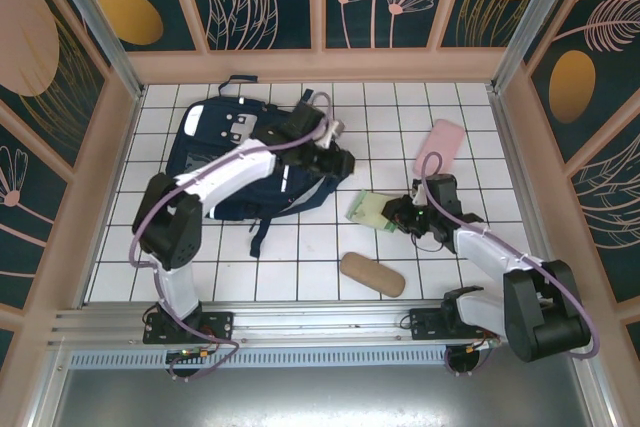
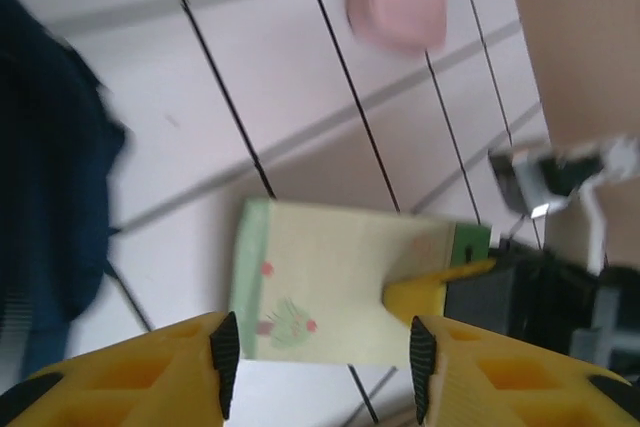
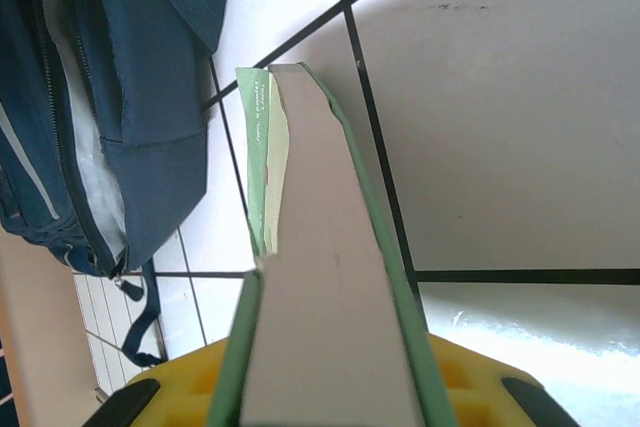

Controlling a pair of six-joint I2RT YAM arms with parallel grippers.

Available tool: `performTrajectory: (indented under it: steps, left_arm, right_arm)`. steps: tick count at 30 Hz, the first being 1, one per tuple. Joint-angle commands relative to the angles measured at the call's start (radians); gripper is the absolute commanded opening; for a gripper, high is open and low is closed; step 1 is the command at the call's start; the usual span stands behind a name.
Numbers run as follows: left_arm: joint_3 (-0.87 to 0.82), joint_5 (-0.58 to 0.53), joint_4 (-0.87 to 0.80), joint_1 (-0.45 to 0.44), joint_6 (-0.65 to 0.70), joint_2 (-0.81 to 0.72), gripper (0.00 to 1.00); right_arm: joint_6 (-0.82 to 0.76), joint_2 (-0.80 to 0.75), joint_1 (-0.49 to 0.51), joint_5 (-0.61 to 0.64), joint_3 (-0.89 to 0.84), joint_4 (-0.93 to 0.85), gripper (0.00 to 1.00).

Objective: Pack books, pencil case, and school supplies into a backpack

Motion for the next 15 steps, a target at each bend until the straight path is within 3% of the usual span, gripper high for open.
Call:
performTrajectory:
  steps: [1,8,15]
  left_arm:
    - [0.018,-0.147,-0.125,0.087,0.038,-0.004,0.53]
    - [-0.008,-0.272,-0.096,0.211,0.004,0.041,0.56]
    - [0.014,-0.140,-0.031,0.224,-0.018,0.157,0.55]
  right_arm:
    - [-0.042,0.032,0.009,0.045,0.024,-0.060,0.00]
    - [-0.031,0.038,0.031,0.027,0.026,-0.028,0.00]
    - [-0.037,0.083,0.033,0.000,0.021,0.007,0.00]
